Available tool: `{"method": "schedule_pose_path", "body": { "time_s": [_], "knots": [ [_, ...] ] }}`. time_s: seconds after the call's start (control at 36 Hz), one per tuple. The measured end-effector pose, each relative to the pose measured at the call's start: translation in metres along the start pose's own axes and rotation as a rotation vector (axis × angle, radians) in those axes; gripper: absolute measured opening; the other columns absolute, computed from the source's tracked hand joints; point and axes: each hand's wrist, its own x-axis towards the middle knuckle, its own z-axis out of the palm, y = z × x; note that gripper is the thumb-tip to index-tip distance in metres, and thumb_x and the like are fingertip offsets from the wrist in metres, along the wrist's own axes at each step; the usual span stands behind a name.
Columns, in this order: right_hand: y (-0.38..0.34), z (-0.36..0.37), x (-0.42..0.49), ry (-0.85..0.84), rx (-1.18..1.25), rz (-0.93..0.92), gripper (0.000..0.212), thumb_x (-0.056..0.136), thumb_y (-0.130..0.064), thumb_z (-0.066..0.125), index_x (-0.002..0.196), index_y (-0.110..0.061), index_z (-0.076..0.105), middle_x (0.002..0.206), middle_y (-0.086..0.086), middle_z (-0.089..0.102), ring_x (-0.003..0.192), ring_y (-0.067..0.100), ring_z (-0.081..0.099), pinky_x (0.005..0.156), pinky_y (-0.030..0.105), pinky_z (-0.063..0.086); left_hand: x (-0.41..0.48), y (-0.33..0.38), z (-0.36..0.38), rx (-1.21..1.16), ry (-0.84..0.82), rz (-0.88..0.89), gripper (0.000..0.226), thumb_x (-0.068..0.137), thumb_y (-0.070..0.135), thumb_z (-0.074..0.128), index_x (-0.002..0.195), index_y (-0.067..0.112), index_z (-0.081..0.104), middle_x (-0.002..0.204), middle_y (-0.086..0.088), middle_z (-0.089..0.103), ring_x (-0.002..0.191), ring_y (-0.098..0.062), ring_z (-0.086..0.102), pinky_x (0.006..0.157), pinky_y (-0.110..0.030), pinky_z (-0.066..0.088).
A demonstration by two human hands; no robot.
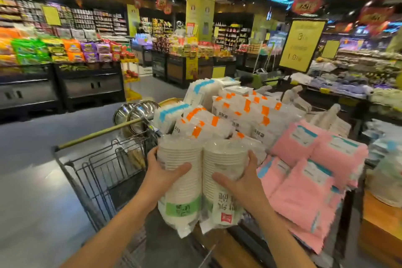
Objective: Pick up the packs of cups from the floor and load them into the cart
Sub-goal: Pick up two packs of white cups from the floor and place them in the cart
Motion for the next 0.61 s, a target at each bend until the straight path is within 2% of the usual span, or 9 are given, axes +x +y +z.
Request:
{"method": "schedule_pose_path", "body": {
  "time_s": [0.08,0.14,0.25,0.31,0.36,0.44,0.53,0.61],
  "knots": [
    [-0.002,0.035,0.028,-0.048,-0.034,0.013,0.132,0.055,-0.07,0.089,0.153,-0.049,0.002,0.148,-0.01,0.053,0.129,0.017,0.059,0.109,0.046,0.05,0.026,-0.017,-0.025,-0.015,0.045,-0.01,0.104,0.07,0.027,0.089,0.148,0.029,0.02,0.118,0.018,0.055,0.1,0.004,0.057,0.083,-0.028,0.054],
    [-0.001,0.056,0.045,-0.069,-0.059,0.024,0.132,0.053,-0.071,0.089,0.151,-0.052,0.002,0.148,-0.009,0.054,0.128,0.017,0.06,0.108,0.046,0.05,0.04,-0.029,-0.04,-0.019,0.069,-0.04,0.106,0.066,0.031,0.091,0.146,0.031,0.021,0.125,0.011,0.057,0.104,-0.001,0.06,0.086,-0.031,0.055],
    [0.007,0.095,0.074,-0.152,-0.085,0.067,0.136,0.061,-0.062,0.092,0.158,-0.045,-0.002,0.148,-0.008,0.054,0.126,0.017,0.06,0.104,0.036,0.049,0.063,-0.055,-0.068,-0.021,0.145,-0.131,0.117,0.055,0.041,0.092,0.148,0.031,0.021,0.13,0.005,0.056,0.109,-0.009,0.061,0.089,-0.036,0.054],
    [0.012,0.11,0.088,-0.187,-0.078,0.057,0.13,0.065,-0.054,0.093,0.158,-0.041,0.004,0.139,-0.012,0.055,0.118,0.011,0.058,0.094,0.025,0.046,0.074,-0.065,-0.075,-0.011,0.18,-0.175,0.119,0.054,0.042,0.091,0.149,0.03,0.02,0.133,0.003,0.054,0.112,-0.014,0.06,0.092,-0.038,0.053],
    [0.018,0.123,0.102,-0.229,-0.062,0.046,0.123,0.067,-0.049,0.094,0.155,-0.043,0.009,0.134,-0.016,0.053,0.116,0.008,0.056,0.091,0.021,0.043,0.085,-0.076,-0.078,-0.02,0.218,-0.21,0.116,0.061,0.035,0.091,0.15,0.03,0.017,0.128,0.005,0.053,0.11,-0.017,0.057,0.092,-0.037,0.05],
    [0.035,0.142,0.127,-0.296,-0.061,0.031,0.12,0.063,-0.052,0.095,0.152,-0.044,0.015,0.138,-0.021,0.054,0.123,0.005,0.059,0.1,0.03,0.05,0.1,-0.094,-0.08,-0.01,0.289,-0.249,0.113,0.069,0.03,0.09,0.152,0.027,0.014,0.116,0.009,0.051,0.106,-0.016,0.056,0.093,-0.038,0.049],
    [0.057,0.162,0.155,-0.374,-0.054,0.039,0.111,0.06,-0.054,0.096,0.143,-0.049,0.022,0.136,-0.022,0.057,0.122,0.004,0.061,0.104,0.036,0.052,0.111,-0.115,-0.082,0.0,0.356,-0.292,0.119,0.062,0.038,0.091,0.152,0.029,0.014,0.12,0.006,0.053,0.111,-0.019,0.058,0.102,-0.047,0.049],
    [0.074,0.181,0.179,-0.474,-0.052,0.054,0.108,0.067,-0.045,0.095,0.138,-0.054,0.014,0.126,-0.032,0.052,0.11,-0.005,0.059,0.089,0.014,0.046,0.121,-0.131,-0.081,0.002,0.442,-0.345,0.122,0.058,0.041,0.092,0.152,0.027,0.016,0.132,0.0,0.054,0.116,-0.021,0.059,0.102,-0.048,0.05]
  ]
}}
